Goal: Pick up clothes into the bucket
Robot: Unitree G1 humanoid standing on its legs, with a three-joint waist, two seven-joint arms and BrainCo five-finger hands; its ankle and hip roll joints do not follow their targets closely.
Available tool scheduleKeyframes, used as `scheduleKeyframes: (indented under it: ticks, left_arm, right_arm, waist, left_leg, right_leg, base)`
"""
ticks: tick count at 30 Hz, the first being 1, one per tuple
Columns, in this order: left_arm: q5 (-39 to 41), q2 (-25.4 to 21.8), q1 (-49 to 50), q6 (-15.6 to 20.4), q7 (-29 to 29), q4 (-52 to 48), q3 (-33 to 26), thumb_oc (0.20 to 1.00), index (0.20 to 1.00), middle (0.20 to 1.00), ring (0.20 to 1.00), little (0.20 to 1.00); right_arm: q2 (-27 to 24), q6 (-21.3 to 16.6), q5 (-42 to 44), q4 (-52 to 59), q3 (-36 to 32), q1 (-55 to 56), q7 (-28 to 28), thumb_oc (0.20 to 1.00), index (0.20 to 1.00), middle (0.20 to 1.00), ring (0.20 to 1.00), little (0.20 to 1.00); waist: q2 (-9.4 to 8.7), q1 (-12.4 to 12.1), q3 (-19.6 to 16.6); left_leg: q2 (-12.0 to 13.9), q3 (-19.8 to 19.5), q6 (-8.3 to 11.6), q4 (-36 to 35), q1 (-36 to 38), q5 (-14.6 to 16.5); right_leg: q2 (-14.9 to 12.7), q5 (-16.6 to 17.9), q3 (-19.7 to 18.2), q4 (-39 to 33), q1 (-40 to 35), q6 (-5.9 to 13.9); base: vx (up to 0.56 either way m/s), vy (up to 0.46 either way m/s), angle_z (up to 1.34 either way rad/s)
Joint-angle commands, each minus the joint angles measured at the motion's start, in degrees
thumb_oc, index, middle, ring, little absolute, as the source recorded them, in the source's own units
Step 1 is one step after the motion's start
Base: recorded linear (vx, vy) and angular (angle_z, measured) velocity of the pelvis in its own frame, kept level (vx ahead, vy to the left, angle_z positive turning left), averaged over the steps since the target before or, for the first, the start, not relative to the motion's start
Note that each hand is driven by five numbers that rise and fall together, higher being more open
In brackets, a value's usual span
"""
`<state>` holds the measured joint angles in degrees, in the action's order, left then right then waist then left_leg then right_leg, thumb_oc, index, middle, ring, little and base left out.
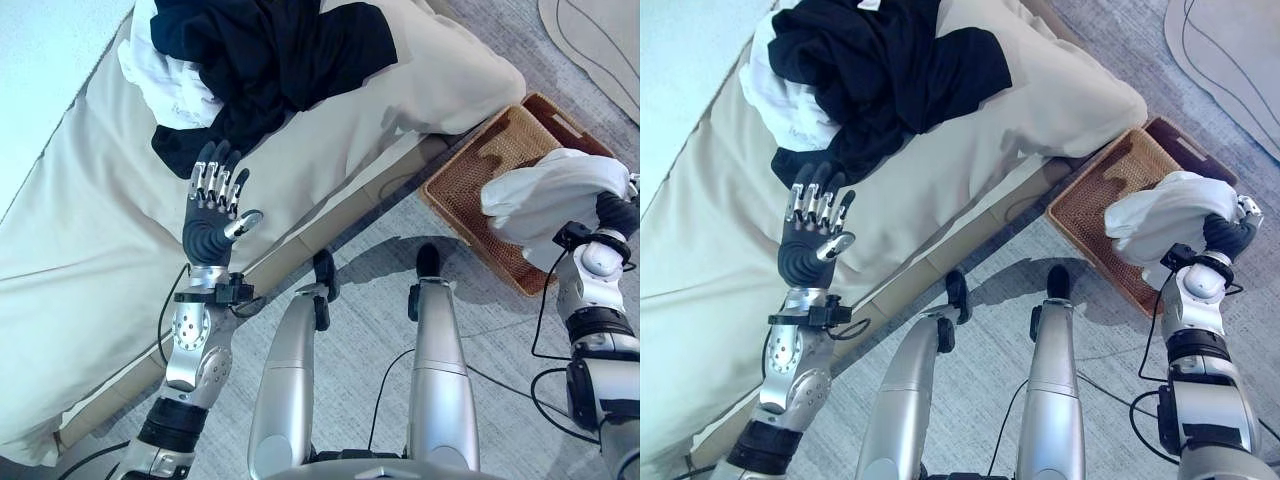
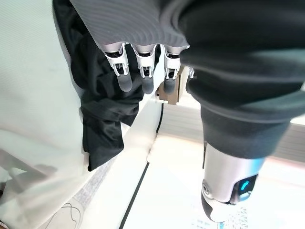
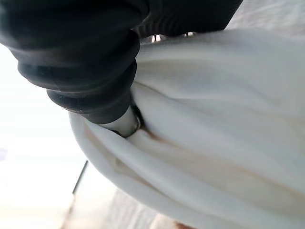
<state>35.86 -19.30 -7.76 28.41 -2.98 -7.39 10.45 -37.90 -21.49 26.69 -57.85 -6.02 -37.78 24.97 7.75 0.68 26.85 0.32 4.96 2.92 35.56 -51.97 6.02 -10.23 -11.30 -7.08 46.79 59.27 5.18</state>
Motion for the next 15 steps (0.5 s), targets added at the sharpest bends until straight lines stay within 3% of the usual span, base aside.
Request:
scheduleKeyframes:
  ticks: [1,2,3,15]
  left_arm:
    - [1.4,-0.3,1.8,4.3,-0.8,-4.3,0.5,1.0,1.0,1.0,1.0,1.0]
    - [1.4,-0.2,1.8,4.3,-0.8,-4.3,0.5,1.0,1.0,1.0,1.0,1.0]
    - [1.5,-0.2,1.7,4.3,-0.9,-4.5,0.8,1.0,1.0,1.0,1.0,1.0]
    - [1.4,-1.0,1.4,4.7,-2.7,-5.6,0.9,1.0,1.0,1.0,1.0,1.0]
  right_arm:
    - [-6.3,-0.6,0.8,-1.8,3.3,-0.9,-0.1,0.2,0.2,0.2,0.2,0.2]
    - [-6.4,-0.7,0.9,-1.9,3.4,-1.2,-0.2,0.2,0.2,0.2,0.2,0.2]
    - [-6.8,-0.2,0.4,-2.8,4.4,-1.7,-0.5,0.2,0.2,0.2,0.2,0.2]
    - [-9.5,0.7,-1.7,-2.9,8.2,-6.7,0.9,0.2,0.2,0.2,0.2,0.2]
  waist:
    - [1.11,0.9,-5.5]
    - [1.09,1.1,-5.2]
    - [1.28,0.9,-5.2]
    - [0.8,0.9,-4.7]
  left_leg:
    - [-1.7,4.0,-3.44,8.6,-3.2,8.9]
    - [-1.6,4.5,-3.88,8.5,-4.0,7.3]
    - [-1.7,4.1,-3.5,9.5,-4.0,9.3]
    - [-0.9,4.3,-3.41,14.2,-8.3,10.9]
  right_leg:
    - [1.1,4.3,-0.4,-3.2,2.3,-0.02]
    - [1.0,6.0,-0.4,-3.8,2.9,-0.17]
    - [1.2,3.9,-0.6,-2.2,3.2,-0.14]
    - [1.9,2.7,-0.9,2.2,7.5,-0.47]
  base:
    - [-0.09,0.004,-0.05]
    - [0.0,0.0,0.0]
    - [0.0,0.0,0.0]
    - [0.01,-0.013,-0.02]
